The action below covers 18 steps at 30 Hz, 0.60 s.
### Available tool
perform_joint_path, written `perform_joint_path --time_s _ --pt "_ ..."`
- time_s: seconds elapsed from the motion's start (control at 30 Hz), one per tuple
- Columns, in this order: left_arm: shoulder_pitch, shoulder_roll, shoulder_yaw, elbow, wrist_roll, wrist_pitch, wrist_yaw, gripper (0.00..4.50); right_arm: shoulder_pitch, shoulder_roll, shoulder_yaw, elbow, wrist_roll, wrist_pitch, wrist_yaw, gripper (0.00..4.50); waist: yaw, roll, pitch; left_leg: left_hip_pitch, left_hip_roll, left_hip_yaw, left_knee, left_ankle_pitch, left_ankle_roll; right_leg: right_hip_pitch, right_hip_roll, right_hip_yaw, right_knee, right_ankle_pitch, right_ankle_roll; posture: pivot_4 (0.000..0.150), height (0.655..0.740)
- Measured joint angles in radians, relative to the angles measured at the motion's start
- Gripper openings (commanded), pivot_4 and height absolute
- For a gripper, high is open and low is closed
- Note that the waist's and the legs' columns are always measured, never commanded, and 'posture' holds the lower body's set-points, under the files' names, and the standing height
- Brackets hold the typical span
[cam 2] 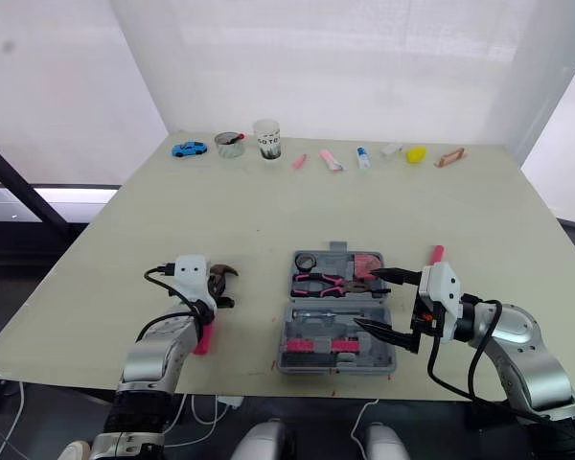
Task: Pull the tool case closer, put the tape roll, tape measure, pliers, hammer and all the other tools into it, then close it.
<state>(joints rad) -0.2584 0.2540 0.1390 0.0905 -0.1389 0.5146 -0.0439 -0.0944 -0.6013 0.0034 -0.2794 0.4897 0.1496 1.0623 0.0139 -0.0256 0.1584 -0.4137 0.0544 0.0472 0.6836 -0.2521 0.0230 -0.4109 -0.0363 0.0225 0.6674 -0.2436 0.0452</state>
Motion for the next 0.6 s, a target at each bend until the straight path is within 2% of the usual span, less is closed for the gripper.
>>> perform_joint_path --time_s 0.17,0.23,0.3,0.6 --pt "0.002 -0.005 0.008 0.000 0.000 -0.005 -0.002 1.08 -0.001 0.006 -0.001 -0.016 0.030 0.007 0.004 4.50 -0.001 0.000 0.000 0.000 0.000 0.000 0.000 0.000 0.000 0.000 0.000 0.000 0.000 0.000 0.000 0.150 0.7400" --pt "0.006 -0.006 0.009 0.000 -0.001 -0.012 -0.008 0.45 -0.005 0.008 -0.001 -0.030 0.056 0.023 0.014 4.50 0.000 0.000 0.000 0.000 0.000 0.000 0.000 0.000 0.000 0.000 0.000 0.000 0.000 0.000 0.000 0.150 0.7400" --pt "0.007 -0.006 0.009 0.000 -0.001 -0.012 -0.017 0.11 -0.006 0.008 -0.001 -0.030 0.061 0.028 0.019 4.50 0.002 0.001 -0.001 0.000 0.000 0.000 0.000 0.000 0.000 0.000 0.000 0.000 0.000 0.000 0.000 0.150 0.7400" --pt "0.007 -0.003 0.011 0.010 0.001 -0.023 -0.029 0.08 -0.006 0.007 -0.001 -0.034 0.063 0.044 0.021 4.50 0.001 0.003 -0.002 0.000 0.000 0.000 0.000 0.000 0.000 0.000 0.000 0.000 0.000 0.000 0.000 0.150 0.7400"
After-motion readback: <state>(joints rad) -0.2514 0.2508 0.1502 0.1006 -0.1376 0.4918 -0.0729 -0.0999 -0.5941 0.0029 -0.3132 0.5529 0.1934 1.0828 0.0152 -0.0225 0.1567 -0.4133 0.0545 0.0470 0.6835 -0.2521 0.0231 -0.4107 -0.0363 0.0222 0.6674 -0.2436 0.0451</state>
